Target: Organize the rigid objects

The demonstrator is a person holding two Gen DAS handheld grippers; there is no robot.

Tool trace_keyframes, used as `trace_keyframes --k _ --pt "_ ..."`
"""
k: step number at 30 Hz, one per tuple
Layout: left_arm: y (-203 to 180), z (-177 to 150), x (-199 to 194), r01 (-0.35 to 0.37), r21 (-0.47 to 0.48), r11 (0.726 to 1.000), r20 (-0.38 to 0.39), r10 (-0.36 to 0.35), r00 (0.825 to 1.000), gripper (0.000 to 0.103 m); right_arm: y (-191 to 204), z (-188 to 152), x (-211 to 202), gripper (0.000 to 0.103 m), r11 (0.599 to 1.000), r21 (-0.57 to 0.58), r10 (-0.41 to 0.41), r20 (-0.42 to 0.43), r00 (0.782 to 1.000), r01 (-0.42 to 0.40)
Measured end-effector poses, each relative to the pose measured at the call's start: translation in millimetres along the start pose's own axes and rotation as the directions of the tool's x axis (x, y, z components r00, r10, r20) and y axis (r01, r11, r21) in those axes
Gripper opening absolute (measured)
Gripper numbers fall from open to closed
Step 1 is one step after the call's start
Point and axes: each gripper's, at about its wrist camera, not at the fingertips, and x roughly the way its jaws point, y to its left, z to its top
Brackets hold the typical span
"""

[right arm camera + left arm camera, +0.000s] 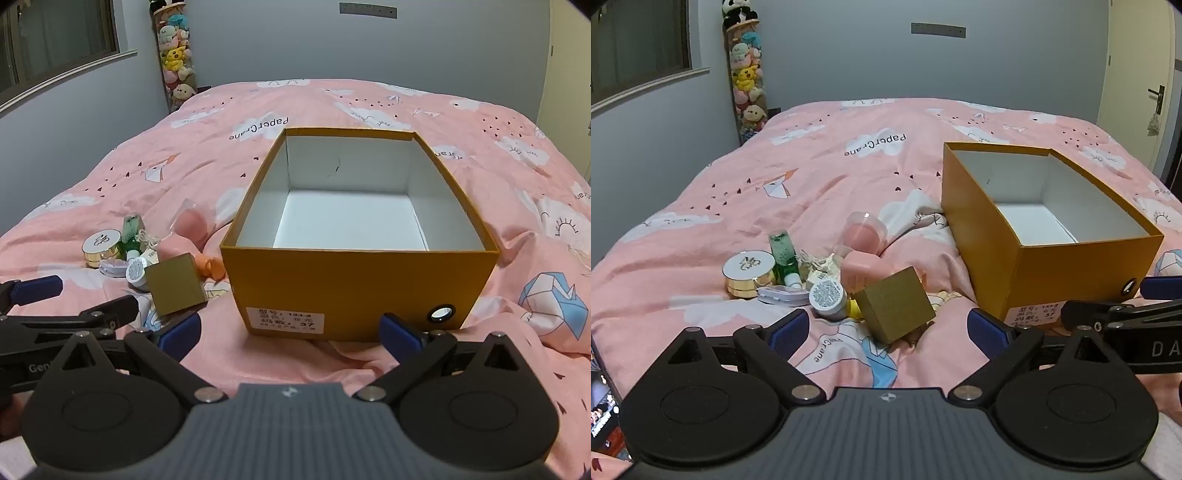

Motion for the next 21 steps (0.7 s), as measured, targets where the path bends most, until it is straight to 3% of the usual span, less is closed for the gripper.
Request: trace_keyframes --k 21 --pt "4.4 -1.1 -1.4 0.004 -0.015 1.000 0.001 -0.004 1.000 0.103 0.0 -1.5 2.0 0.100 1.000 0.005 0.002 -0.007 1.000 -0.002"
